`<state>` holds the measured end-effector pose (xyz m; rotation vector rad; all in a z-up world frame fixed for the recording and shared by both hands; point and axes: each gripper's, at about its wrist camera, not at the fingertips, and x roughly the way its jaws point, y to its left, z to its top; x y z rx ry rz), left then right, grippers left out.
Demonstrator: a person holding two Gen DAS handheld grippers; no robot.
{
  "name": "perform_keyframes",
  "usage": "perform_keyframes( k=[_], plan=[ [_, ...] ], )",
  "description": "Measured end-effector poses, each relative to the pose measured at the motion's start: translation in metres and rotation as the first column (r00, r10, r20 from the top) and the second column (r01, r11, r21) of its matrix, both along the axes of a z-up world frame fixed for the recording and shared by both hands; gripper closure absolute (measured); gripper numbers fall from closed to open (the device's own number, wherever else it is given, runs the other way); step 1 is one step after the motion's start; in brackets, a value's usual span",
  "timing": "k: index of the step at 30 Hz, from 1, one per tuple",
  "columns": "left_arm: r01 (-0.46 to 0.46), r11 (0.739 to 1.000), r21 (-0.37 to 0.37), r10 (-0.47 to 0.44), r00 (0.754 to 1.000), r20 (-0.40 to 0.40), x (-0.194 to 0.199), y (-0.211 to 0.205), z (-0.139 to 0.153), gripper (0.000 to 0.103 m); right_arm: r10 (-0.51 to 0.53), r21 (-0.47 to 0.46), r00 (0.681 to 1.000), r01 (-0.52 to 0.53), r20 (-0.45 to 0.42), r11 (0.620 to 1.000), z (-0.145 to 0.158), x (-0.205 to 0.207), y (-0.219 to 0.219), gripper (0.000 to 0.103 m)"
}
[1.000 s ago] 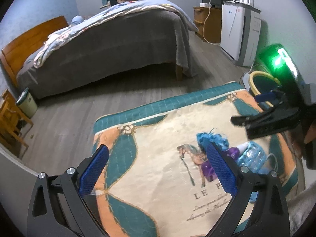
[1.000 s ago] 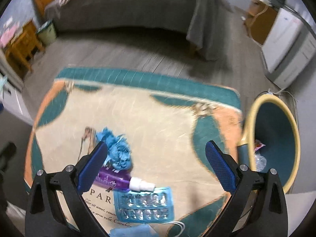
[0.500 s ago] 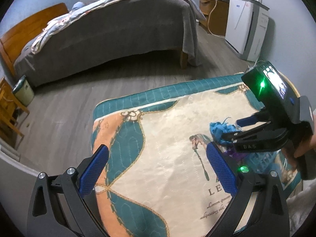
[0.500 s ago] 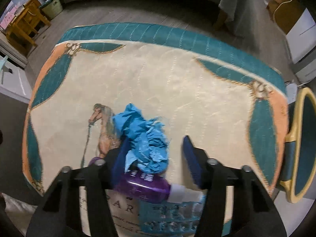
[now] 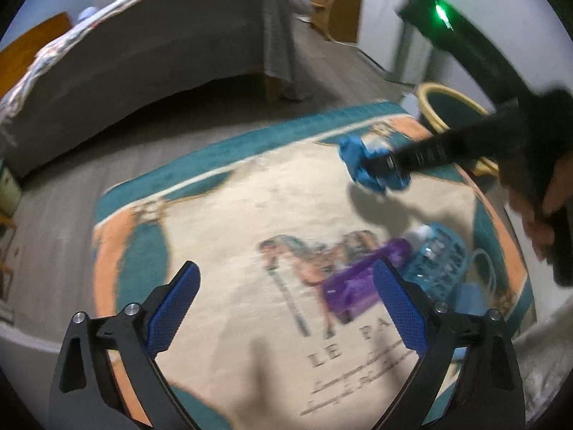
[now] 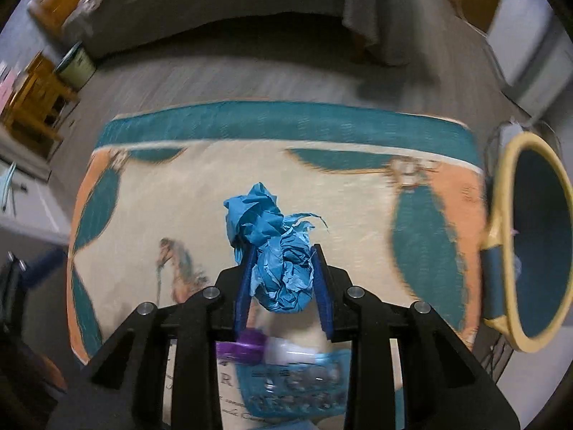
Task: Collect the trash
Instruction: 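Grasp the crumpled blue plastic bag with the right tool while the left grasps the purple spray bottle, then carry the blue bag over the bin with the right tool while the left carries the spray bottle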
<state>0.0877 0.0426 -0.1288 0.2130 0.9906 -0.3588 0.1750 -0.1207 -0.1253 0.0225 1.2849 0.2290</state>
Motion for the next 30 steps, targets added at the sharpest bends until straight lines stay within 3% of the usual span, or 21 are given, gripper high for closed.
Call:
perform_keyframes(
  k=[3,6,11,13,19,25,30],
  plan=[
    [0.063,0.998,0.014,-0.063,0.997,-0.038,0.001,-0.018,-0.014,0.01,-0.039,0.019,0.999,0.039,0.006,0.999,0.006,0.004,-0.014,0.073],
    [0.139,0.99,0.019,-0.137,0.988,-0.068,0.0,-0.038,-0.025,0.024,-0.057,0.026,0.998,0.057,0.008,0.998,0.007,0.005,-0.026,0.073],
    [0.231,0.971,0.054,-0.225,0.97,-0.093,-0.002,-0.065,-0.04,0.03,-0.046,0.024,0.999,0.046,0.008,0.999,0.006,0.005,-0.036,0.073],
    [0.244,0.967,0.071,-0.235,0.966,-0.108,0.001,-0.073,-0.047,0.04,-0.036,0.014,0.999,0.036,0.011,0.999,0.004,0.004,-0.039,0.073],
    [0.21,0.975,0.066,-0.2,0.97,-0.137,0.011,-0.075,-0.055,0.063,-0.041,0.006,0.999,0.041,0.006,0.999,0.001,0.006,-0.049,0.073],
    [0.028,0.998,0.056,-0.018,0.985,-0.169,0.027,-0.05,-0.06,0.066,-0.023,-0.011,1.0,0.023,-0.003,1.0,-0.005,0.005,-0.047,0.073],
    [0.022,0.999,0.048,-0.013,0.985,-0.174,0.027,-0.042,-0.06,0.07,0.011,-0.049,1.0,-0.011,-0.003,0.999,-0.01,0.004,-0.039,0.073]
  ],
)
